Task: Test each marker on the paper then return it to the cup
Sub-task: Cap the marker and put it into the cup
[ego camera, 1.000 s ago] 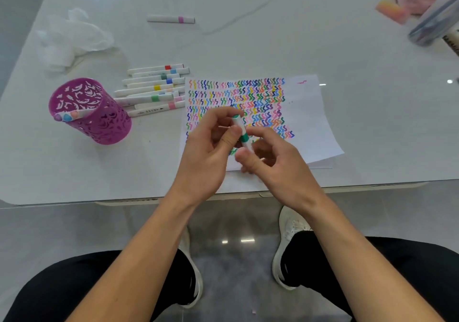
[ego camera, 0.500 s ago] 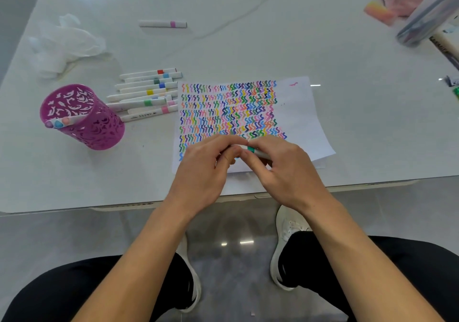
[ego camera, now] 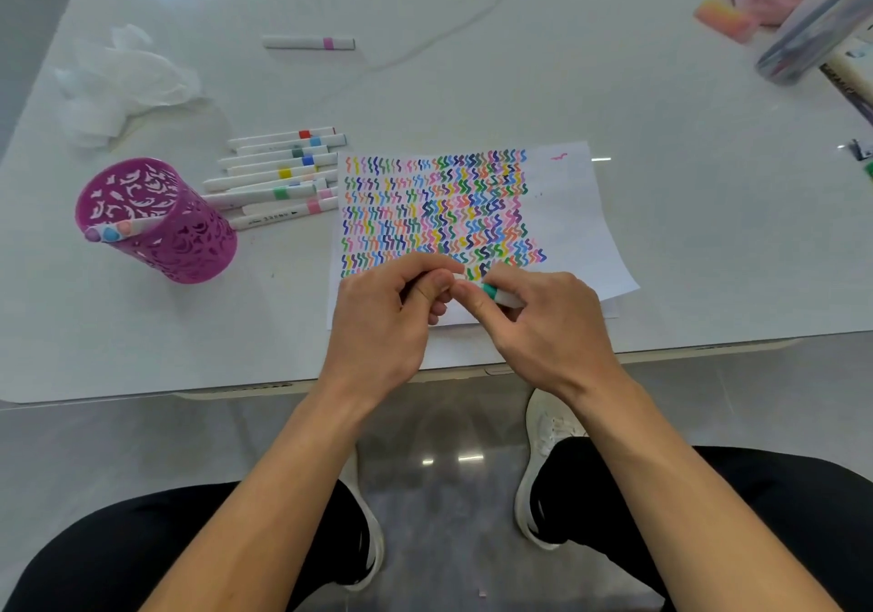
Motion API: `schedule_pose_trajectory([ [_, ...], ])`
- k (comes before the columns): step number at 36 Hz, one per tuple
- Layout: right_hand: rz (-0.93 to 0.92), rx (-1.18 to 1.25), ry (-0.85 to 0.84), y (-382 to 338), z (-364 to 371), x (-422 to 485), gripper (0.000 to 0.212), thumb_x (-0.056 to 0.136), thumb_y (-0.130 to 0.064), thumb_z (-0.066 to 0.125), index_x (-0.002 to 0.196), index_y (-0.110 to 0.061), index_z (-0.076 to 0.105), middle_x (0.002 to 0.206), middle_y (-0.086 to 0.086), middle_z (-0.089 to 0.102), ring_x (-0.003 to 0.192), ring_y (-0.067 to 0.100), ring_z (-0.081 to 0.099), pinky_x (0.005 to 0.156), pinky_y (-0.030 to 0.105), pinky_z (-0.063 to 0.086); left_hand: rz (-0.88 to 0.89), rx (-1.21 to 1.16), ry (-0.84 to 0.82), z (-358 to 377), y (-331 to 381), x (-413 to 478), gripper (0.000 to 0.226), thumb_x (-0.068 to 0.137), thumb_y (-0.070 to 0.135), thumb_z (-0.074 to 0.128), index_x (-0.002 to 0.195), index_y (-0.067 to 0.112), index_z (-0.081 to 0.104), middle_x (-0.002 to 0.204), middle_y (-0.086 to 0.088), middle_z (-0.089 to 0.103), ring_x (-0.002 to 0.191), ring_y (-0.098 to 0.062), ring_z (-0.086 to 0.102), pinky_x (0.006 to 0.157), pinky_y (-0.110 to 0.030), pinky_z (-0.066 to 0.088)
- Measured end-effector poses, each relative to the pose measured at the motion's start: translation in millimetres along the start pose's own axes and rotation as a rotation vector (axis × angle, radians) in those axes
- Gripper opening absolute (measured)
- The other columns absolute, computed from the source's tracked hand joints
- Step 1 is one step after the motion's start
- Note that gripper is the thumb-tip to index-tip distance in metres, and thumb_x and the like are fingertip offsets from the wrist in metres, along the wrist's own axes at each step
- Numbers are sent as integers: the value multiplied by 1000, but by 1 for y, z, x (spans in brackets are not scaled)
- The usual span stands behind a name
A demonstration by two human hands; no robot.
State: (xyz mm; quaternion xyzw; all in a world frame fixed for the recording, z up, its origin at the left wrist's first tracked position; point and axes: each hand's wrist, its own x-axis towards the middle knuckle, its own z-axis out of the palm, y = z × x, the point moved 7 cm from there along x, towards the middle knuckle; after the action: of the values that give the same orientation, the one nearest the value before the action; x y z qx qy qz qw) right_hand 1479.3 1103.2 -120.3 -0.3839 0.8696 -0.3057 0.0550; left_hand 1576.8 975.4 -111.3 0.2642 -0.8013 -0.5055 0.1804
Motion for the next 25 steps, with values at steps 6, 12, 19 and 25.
schedule_pose_trajectory([
  [6,121,166,-137,5,2,0,18,105,-45,53,94,-30,55,57,-10,47,57,6,52,56,25,35,-15,44,64,0,-3,-1,15,99,17,64,102,25,75,78,14,72,73,-5,70,73,-28,59],
  [12,259,478,-87,22,-4,1,21,106,-16,51,118,-32,46,93,1,71,72,14,65,68,32,51,-26,114,155,-10,-8,2,11,94,27,71,103,29,77,77,19,70,73,-3,67,74,-16,52],
  [19,351,855,-43,23,-3,3,28,110,-8,44,114,-11,71,108,6,77,88,21,79,80,31,63,-7,293,104,-5,-14,1,16,92,23,71,105,29,76,79,18,67,73,-4,63,73,-12,48],
  [25,357,955,-60,21,4,3,23,104,-1,56,123,-12,64,100,12,79,90,26,78,77,34,63,71,395,58,3,-12,0,16,93,20,69,108,22,75,93,14,67,71,-2,56,76,-17,47],
])
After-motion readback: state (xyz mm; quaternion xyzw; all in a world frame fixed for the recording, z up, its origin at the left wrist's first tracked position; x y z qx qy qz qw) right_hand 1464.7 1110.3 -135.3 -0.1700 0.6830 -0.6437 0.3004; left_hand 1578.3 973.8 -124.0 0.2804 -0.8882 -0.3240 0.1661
